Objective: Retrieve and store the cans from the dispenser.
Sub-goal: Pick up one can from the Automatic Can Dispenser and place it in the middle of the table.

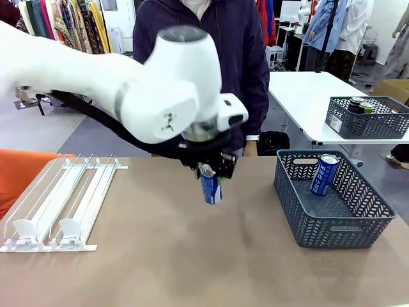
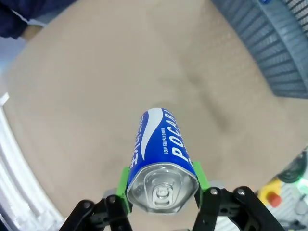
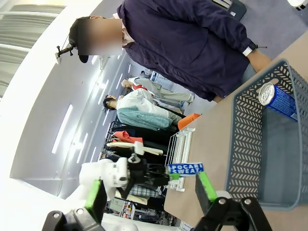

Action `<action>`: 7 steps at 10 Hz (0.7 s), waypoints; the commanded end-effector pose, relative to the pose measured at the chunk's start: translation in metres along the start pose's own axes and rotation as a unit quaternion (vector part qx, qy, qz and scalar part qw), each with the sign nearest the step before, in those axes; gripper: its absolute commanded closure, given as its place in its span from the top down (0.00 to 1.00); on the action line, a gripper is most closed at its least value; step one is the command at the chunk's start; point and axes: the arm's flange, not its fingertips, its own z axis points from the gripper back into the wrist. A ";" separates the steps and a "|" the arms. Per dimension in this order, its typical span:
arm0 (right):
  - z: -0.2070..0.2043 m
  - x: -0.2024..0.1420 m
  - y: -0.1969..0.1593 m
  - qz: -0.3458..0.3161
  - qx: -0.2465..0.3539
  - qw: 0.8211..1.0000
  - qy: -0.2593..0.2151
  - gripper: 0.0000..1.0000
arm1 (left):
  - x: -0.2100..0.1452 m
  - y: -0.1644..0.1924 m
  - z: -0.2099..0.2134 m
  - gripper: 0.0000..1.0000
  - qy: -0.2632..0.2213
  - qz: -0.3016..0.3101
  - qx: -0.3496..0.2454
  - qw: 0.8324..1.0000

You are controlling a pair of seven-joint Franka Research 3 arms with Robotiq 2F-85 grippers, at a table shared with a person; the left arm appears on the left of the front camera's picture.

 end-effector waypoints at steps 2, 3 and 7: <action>-0.002 0.003 0.004 0.002 0.012 1.000 -0.010 1.00 | 0.019 -0.014 -0.039 0.00 0.024 -0.043 0.044 0.998; -0.002 0.003 0.004 0.002 0.012 1.000 -0.010 1.00 | 0.020 -0.010 -0.056 0.00 0.026 -0.040 0.051 0.998; -0.002 0.003 0.004 0.002 0.012 1.000 -0.010 1.00 | 0.025 0.003 -0.067 0.00 0.053 -0.024 0.019 0.998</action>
